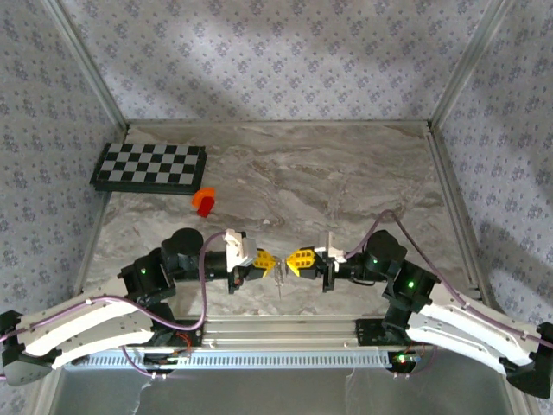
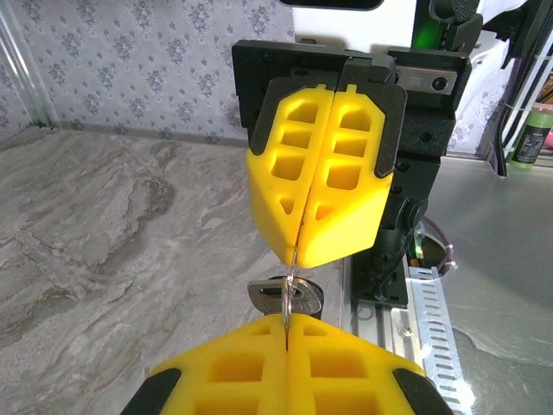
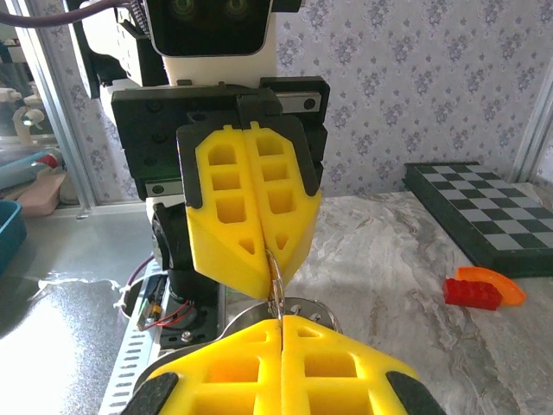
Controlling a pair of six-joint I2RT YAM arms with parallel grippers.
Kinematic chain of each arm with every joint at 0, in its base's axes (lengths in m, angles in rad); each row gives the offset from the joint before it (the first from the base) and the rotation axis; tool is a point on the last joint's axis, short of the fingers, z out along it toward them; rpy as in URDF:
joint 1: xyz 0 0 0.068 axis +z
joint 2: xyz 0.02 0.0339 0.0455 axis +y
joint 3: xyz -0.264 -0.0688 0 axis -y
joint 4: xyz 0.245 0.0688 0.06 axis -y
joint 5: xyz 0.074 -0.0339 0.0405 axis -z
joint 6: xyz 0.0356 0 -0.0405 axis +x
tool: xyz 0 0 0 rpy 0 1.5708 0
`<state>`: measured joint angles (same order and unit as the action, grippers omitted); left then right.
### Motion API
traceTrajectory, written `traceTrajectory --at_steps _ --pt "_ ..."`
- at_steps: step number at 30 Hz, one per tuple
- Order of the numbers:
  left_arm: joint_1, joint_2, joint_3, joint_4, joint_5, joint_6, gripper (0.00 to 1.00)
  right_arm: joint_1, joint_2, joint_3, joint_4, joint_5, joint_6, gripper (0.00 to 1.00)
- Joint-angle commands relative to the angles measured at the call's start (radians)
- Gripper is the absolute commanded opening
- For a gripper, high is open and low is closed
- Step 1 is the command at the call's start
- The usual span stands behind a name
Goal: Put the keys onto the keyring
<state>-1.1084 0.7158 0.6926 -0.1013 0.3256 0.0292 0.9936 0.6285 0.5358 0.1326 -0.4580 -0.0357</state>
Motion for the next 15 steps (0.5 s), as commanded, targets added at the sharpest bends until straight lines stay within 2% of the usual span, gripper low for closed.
traceTrajectory --at_steps 1,15 --pt "-0.007 -0.006 0.045 0.032 0.009 0.014 0.00 0.007 -0.003 0.035 -0.006 0.019 -0.018 0.00" --pt "-0.007 0.000 0.039 0.032 0.005 0.013 0.00 0.017 0.020 0.030 0.038 -0.002 -0.012 0.00"
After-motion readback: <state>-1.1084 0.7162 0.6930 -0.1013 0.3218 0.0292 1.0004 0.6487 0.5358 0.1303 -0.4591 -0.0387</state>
